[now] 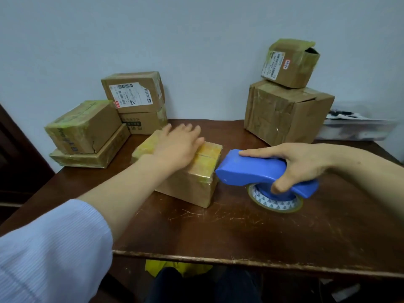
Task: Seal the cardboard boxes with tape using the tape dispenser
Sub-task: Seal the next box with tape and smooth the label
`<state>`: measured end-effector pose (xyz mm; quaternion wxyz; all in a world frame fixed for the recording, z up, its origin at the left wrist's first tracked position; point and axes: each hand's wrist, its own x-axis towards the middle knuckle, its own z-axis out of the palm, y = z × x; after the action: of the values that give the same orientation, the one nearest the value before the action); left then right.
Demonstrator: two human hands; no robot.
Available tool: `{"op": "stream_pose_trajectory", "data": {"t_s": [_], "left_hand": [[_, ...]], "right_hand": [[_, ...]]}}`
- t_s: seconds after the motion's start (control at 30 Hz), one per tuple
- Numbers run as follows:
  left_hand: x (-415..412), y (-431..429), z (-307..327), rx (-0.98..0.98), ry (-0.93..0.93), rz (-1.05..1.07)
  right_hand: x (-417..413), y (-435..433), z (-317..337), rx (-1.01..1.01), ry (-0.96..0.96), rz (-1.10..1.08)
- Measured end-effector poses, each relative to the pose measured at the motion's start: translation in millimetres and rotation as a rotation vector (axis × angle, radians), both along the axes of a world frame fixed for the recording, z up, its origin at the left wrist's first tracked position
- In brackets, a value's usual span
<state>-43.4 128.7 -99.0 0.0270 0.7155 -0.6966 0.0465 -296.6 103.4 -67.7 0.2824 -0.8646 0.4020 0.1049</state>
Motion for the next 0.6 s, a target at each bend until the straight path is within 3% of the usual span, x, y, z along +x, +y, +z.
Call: {"op": "stream_pose_trajectory", "data": {"t_s": [0.07,0.43,0.6], "left_hand": [[-18,0,-4,0.131,0.162,0.036],[-19,-5,-8,0.204,0.134,0.045],[-17,-4,-9,0.202,0.140,0.027]], "right_hand": [[1,1,-3,-0.007,-0.009,-0.009],[-19,8,-15,-0.037,-0.110,-0.085],[-16,12,-9,-0.013,-0.057,-0.063]]}}
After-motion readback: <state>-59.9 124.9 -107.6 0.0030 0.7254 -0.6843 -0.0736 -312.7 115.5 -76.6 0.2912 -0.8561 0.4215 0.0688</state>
